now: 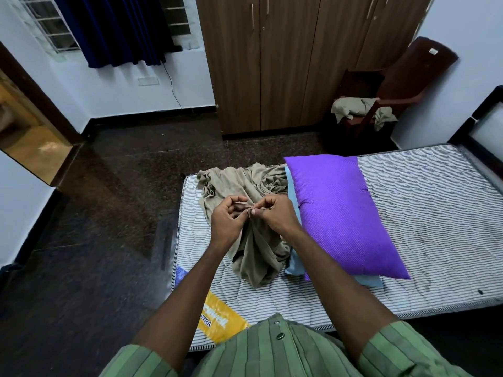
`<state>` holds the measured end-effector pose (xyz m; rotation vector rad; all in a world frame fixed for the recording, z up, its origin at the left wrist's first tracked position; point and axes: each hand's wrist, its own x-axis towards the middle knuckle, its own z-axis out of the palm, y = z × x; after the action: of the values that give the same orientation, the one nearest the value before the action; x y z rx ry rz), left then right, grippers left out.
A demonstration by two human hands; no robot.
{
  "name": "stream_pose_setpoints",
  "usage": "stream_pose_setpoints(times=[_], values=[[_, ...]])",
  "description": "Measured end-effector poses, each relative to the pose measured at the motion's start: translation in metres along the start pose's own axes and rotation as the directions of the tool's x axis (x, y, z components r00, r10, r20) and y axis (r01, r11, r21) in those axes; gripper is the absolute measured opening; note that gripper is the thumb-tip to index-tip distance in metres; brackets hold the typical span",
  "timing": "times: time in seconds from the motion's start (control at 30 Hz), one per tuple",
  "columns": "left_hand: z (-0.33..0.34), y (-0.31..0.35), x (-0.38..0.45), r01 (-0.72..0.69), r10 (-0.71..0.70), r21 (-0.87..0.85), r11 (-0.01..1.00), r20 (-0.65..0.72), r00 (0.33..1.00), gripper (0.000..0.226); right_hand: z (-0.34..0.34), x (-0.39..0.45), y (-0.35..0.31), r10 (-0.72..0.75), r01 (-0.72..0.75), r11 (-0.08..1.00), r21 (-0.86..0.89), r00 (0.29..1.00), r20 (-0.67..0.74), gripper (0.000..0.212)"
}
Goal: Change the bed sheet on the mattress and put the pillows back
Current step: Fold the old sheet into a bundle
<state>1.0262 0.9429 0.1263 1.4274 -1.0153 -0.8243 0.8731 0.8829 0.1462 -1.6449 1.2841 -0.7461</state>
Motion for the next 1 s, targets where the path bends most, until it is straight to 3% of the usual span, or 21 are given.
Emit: stream_pose_setpoints(times=[0.37,0.6,0.73,0.83,0.9,1.0], values=[[0.009,0.004,-0.008,0.039,-0.040,-0.055,0.998,-0.017,0.999,0.022,0.010,0.000,0.005,-0.002,0.003,1.000,0.004,0.997,-0.080,0.012],[0.002,0.005,-0.003,0.022,-0.022,0.055,0.998,-0.015,1.000,0.021,0.007,-0.005,0.002,-0.051,0.036,0.994,0.100,0.986,0.156,0.016],[-0.002,0.012,-0.001,-0.086,0.090,0.194,0.977,-0.014,0.996,0.027,0.004,-0.005,0.005,-0.053,0.040,0.995,0.090,0.987,0.150,0.026],[-0.001,0.021,-0.001,-0.148,0.149,0.234,0.961,0.011,0.989,0.030,0.004,-0.002,0.006,-0.082,0.063,0.994,0.086,0.968,0.238,0.024],[0.000,0.027,-0.001,-0.189,0.183,0.236,0.953,0.046,0.982,0.028,0.005,-0.004,0.007,-0.094,0.071,0.994,0.087,0.952,0.292,0.036],[-0.004,0.033,0.002,-0.243,0.228,0.267,0.933,0.084,0.970,0.026,0.007,-0.008,0.008,-0.138,0.114,0.988,0.104,0.957,0.256,0.046]])
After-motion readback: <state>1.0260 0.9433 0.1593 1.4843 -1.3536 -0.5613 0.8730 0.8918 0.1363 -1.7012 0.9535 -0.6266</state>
